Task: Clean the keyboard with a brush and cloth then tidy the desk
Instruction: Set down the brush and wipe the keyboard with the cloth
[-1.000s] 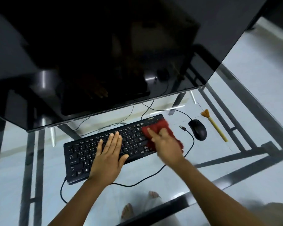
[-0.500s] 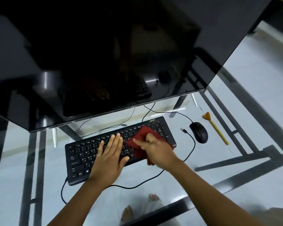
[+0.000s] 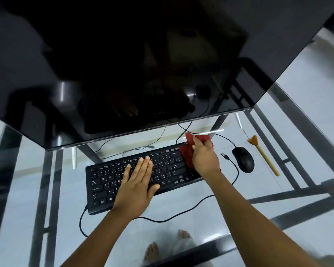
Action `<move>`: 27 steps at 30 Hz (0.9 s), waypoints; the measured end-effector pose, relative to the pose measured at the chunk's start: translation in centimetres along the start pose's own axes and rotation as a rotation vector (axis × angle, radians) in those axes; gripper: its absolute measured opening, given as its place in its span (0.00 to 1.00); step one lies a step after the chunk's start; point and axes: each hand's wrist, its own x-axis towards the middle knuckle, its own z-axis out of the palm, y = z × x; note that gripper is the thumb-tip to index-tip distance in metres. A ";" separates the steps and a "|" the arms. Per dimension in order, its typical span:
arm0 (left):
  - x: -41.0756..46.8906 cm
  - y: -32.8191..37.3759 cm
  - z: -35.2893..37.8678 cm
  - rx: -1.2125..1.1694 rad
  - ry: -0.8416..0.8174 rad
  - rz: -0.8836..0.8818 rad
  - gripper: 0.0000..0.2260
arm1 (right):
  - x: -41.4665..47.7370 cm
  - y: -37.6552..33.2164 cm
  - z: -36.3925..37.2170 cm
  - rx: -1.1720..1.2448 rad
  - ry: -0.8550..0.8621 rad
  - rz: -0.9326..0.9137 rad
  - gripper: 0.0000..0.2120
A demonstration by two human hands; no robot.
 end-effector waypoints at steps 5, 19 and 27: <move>0.0 0.0 0.0 -0.011 0.008 0.008 0.31 | -5.8 -2.2 1.1 0.012 -0.237 -0.524 0.27; 0.0 -0.2 0.0 -0.014 0.000 0.003 0.32 | -6.1 3.2 -0.3 0.076 -0.209 -0.492 0.15; -0.1 -0.2 -0.1 -0.013 -0.017 0.004 0.33 | -7.7 1.9 0.3 0.010 -0.264 -0.753 0.24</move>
